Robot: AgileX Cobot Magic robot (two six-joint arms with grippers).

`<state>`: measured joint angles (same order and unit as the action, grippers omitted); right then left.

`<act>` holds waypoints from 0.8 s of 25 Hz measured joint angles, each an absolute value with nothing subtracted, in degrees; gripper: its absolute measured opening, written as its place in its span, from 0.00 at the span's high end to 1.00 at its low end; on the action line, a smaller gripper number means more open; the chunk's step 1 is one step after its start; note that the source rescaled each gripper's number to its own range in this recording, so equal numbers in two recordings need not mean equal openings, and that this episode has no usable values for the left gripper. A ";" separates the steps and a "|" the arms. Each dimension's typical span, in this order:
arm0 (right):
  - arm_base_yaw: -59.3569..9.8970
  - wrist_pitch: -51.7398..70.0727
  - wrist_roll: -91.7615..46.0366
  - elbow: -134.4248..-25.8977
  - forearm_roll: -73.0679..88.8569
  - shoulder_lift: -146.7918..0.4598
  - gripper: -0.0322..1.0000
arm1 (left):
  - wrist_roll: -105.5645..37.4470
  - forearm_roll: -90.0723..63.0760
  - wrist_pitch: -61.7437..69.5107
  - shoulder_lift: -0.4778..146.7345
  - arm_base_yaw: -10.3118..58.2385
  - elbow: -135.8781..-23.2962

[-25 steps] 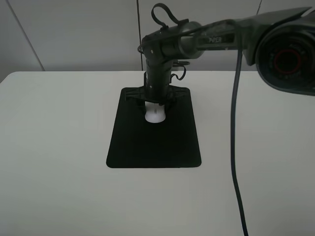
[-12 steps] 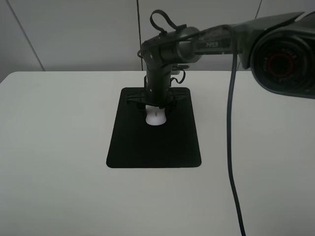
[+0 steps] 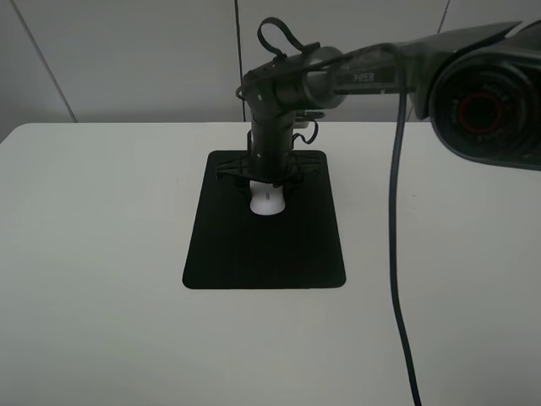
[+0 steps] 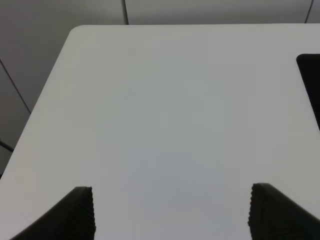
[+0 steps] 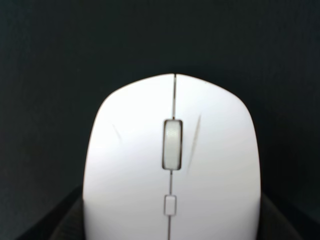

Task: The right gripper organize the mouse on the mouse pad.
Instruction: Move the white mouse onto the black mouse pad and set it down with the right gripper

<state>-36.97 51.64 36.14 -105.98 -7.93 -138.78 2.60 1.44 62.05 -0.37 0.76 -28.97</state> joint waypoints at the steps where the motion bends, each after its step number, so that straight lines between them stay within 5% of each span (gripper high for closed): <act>1: -36.97 51.64 36.14 -105.98 -7.93 -138.78 0.94 | 2.60 1.44 62.05 -0.37 0.76 -28.97; 9: -36.97 51.64 36.14 -105.98 -7.98 -138.78 0.94 | 2.60 1.44 62.05 -0.37 0.76 -28.97; 10: -36.97 51.69 36.14 -105.98 -7.98 -138.78 0.87 | 2.60 1.44 62.05 -0.37 0.76 -28.97; 14: -36.97 52.11 36.09 -105.98 -8.69 -138.78 0.19 | 2.60 1.44 62.05 -0.37 0.76 -28.97; 16: -36.97 52.22 36.09 -106.11 -8.88 -138.70 0.07 | 2.60 1.44 62.05 -0.37 0.76 -28.97; 20: -36.97 52.75 36.09 -107.54 -8.88 -138.19 0.01 | 2.60 1.44 62.05 -0.37 0.76 -28.97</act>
